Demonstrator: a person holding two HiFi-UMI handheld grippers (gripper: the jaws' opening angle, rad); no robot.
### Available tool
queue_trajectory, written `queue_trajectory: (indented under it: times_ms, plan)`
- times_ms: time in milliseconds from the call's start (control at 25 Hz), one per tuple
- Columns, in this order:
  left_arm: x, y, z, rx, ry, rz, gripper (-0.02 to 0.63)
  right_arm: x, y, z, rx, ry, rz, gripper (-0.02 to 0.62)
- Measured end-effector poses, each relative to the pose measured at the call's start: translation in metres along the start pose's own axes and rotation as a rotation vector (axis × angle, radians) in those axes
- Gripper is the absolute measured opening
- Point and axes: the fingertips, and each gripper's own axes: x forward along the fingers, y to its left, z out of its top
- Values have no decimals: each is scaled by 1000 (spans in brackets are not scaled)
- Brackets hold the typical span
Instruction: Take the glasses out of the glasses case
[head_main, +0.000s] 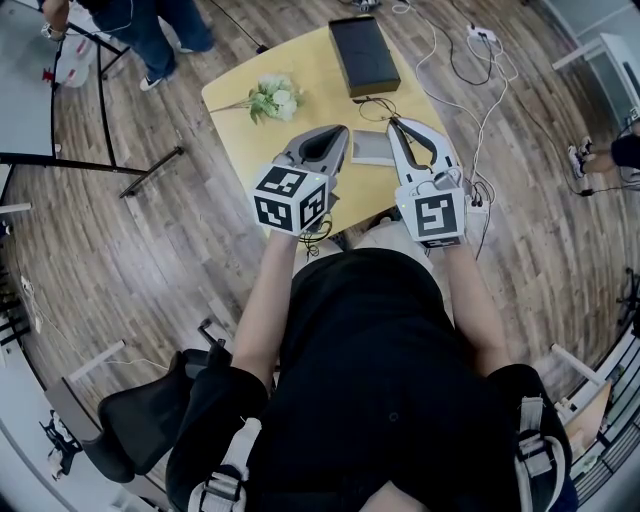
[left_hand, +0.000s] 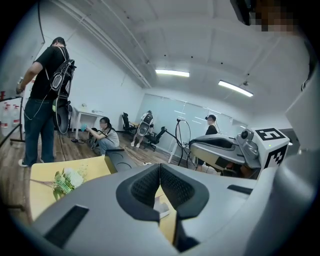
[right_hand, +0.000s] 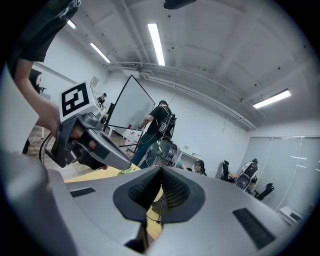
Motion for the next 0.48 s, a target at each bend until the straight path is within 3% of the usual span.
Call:
queue_trajectory:
  times_ms: [480]
  plan:
    - [-3,4,-2,-9,0,-2,21,2,6,0,37,13,15,20]
